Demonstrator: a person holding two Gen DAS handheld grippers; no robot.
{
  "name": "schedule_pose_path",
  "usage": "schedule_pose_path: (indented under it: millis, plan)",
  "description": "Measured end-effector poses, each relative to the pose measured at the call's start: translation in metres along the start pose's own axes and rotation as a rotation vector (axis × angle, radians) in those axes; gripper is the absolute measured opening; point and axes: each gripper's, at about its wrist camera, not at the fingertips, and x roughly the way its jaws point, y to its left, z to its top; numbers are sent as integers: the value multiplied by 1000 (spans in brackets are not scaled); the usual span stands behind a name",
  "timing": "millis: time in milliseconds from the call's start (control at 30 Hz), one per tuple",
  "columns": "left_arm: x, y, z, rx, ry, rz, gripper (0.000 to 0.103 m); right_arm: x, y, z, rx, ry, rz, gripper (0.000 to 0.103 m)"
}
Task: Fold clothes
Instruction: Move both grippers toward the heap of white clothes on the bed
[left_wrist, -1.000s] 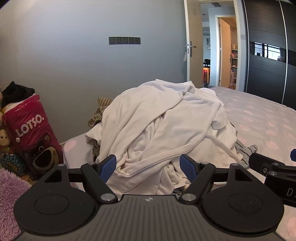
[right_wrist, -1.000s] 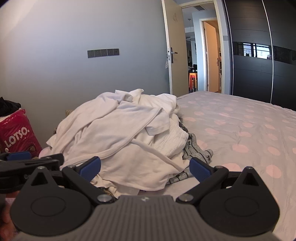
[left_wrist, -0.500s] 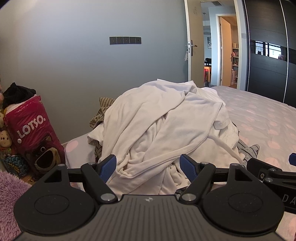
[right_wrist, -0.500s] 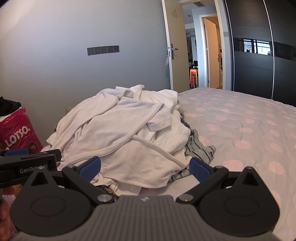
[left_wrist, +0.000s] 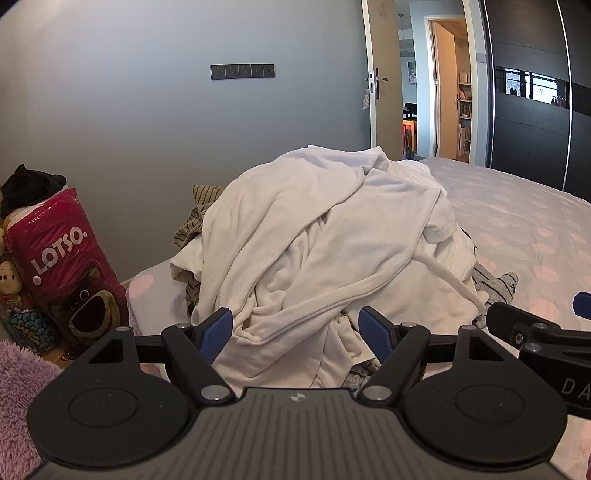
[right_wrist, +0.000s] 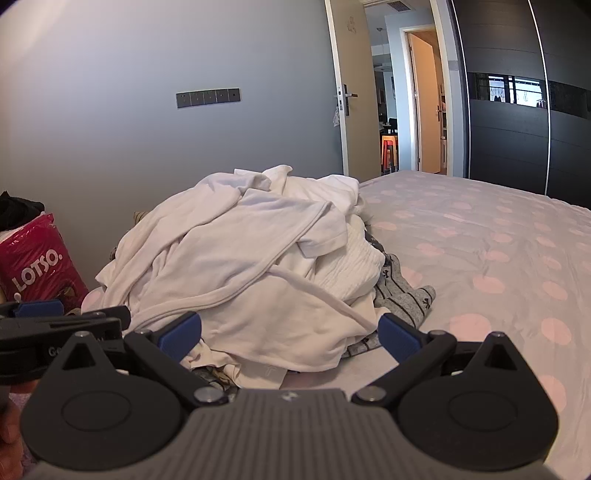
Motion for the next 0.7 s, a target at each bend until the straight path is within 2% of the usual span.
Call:
schedule_pose_path:
  millis: [600, 700]
  plan:
    - [16, 2, 0, 1, 53, -40, 72, 7, 1, -8, 11, 1, 4, 103]
    - [22, 3, 2, 7, 60, -53, 68, 11, 3, -9, 16, -8, 0, 102]
